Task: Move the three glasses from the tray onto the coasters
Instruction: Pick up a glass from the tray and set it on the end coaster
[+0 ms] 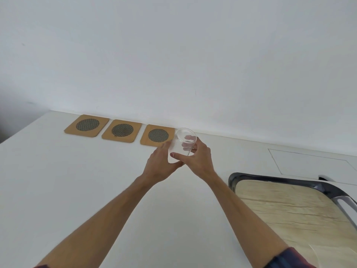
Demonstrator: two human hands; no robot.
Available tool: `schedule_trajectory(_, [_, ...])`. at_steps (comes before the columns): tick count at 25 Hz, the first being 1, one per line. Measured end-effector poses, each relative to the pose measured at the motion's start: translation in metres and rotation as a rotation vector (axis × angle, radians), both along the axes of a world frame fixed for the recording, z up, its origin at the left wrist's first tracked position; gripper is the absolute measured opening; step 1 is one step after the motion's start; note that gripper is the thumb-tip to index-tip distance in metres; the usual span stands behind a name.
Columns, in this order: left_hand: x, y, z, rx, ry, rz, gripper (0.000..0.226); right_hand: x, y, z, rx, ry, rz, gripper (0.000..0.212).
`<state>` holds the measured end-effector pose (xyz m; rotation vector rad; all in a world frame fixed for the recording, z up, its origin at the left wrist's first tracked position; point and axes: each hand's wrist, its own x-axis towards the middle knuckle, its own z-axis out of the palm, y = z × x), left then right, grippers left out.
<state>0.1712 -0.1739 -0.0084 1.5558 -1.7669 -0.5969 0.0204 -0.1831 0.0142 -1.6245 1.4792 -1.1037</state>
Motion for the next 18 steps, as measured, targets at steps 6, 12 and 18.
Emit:
schedule_trajectory(6, [0.045,-0.011,-0.046,0.079,-0.154,0.036,0.078,0.025,-0.051,-0.013,0.041,0.028,-0.028,0.08])
schedule_trajectory(12, [0.089,-0.022,-0.093,0.119,-0.449,-0.036,0.098,0.046,-0.105,-0.028,0.076,0.052,-0.018,0.076])
schedule_trajectory(18, [0.106,-0.032,-0.109,0.127,-0.56,-0.071,0.096,0.064,-0.149,-0.044,0.091,0.092,0.008,0.077])
